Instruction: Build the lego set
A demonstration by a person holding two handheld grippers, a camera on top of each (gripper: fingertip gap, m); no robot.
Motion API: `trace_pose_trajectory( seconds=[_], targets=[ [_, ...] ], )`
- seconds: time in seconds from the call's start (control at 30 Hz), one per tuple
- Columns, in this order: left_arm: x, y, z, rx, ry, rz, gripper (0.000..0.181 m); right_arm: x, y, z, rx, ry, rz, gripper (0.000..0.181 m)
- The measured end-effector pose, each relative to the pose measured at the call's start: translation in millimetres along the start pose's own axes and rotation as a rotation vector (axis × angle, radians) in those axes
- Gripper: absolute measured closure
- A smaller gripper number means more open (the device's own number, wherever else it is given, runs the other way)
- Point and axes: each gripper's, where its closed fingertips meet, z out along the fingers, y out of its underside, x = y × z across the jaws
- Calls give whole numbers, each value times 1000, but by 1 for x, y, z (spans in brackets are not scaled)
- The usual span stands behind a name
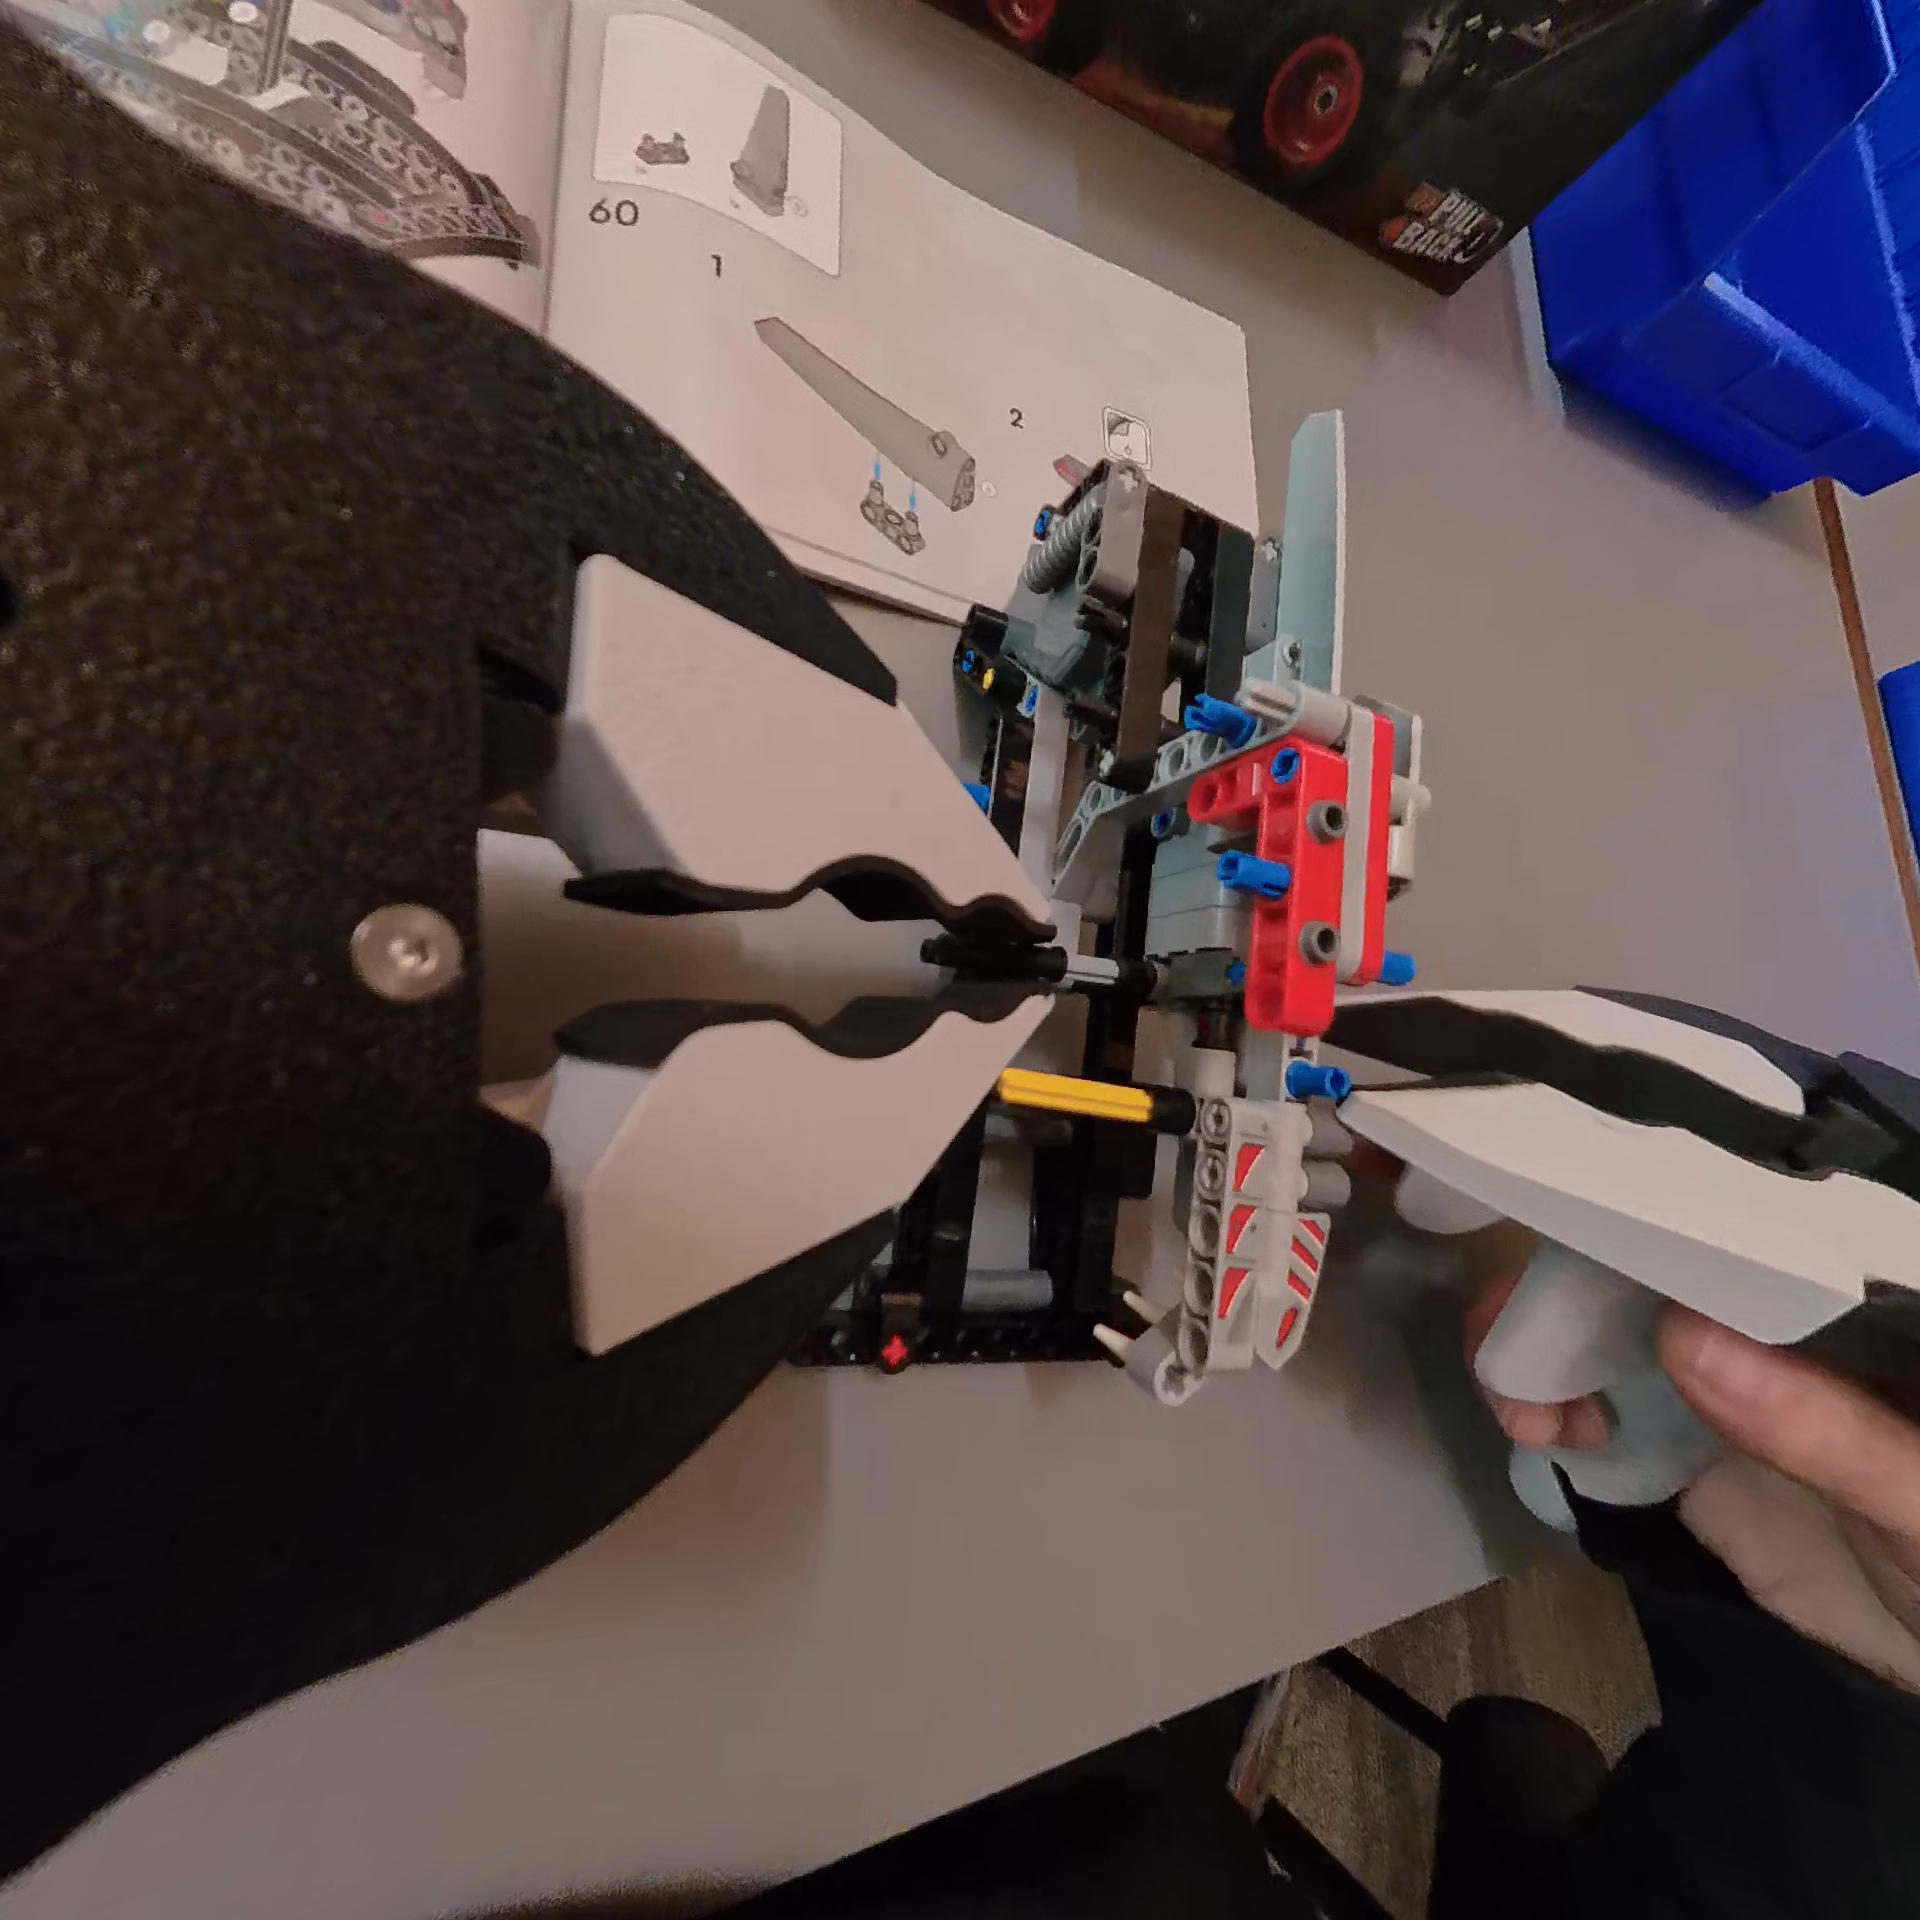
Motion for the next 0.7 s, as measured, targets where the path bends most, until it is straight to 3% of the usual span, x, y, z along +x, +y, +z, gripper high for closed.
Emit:
trace_pose_trajectory(
  seconds=[0.07, 0.17, 0.23, 0.33, 0.43, 0.53, 0.7],
  targets=[
    [-1, -1, 2, 14, 7, -3, 177, 4, -2, -2, 8, 4, 20, 160],
    [-3, -4, 5, 40, 6, 7, 178, 17, -9, -7, 69, 23, 91, 134],
    [-4, -6, 6, 52, 9, 48, 178, 25, -11, -10, 89, 63, 95, 137],
    [-4, -10, 10, 46, 28, 94, 177, 21, -9, -8, 89, 46, 109, 127],
    [-5, -19, 15, 17, 54, 156, 177, 28, -5, -8, 78, 52, 143, 133],
    [-7, -26, 22, -40, 90, 203, 177, 37, -12, -18, 104, 44, 184, 151],
    [-8, -34, 32, -59, 107, 179, 177, 49, -2, -15, 41, 51, 231, 155]
  ],
)
